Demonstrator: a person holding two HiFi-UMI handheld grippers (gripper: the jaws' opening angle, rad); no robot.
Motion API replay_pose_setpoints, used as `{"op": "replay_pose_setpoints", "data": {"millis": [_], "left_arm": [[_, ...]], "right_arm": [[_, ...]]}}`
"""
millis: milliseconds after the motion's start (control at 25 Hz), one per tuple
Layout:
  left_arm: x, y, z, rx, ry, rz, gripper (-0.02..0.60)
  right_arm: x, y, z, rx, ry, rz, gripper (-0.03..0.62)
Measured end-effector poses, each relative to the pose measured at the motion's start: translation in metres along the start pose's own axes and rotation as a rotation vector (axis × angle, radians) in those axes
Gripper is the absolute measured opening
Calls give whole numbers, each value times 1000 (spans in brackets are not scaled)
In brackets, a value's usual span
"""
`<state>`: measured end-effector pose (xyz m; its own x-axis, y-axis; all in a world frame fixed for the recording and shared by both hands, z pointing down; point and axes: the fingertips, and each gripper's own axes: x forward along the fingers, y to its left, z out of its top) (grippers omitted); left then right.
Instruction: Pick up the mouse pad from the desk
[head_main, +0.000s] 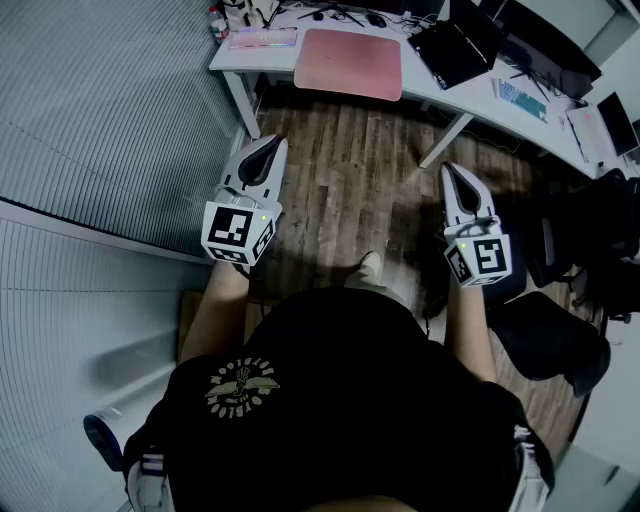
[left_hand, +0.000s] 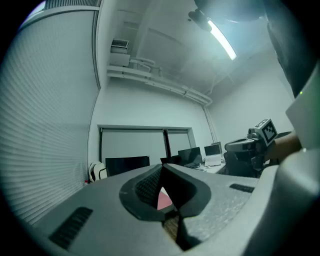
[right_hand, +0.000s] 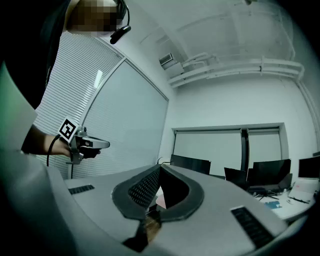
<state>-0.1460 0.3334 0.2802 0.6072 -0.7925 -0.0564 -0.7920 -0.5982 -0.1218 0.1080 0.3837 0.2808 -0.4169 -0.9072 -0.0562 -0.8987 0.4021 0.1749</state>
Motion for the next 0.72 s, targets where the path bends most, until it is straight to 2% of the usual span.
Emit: {"op": "replay_pose_setpoints", "data": {"millis": [240,400,640,720], "left_arm": [[-3,19,-3,-32,-1,20,8],[-2,28,-10,-47,8,8,8],[7,36,-43,-115,53,31,8],[15,38,-53,-114,72,34,8]], "right_arm": [[13,10,-1,19,-4,24,2],[17,3,1,29,-7,1,2],[23,0,-25,64,55,29,2],[29,-1,-32,63,67,43,2]]}}
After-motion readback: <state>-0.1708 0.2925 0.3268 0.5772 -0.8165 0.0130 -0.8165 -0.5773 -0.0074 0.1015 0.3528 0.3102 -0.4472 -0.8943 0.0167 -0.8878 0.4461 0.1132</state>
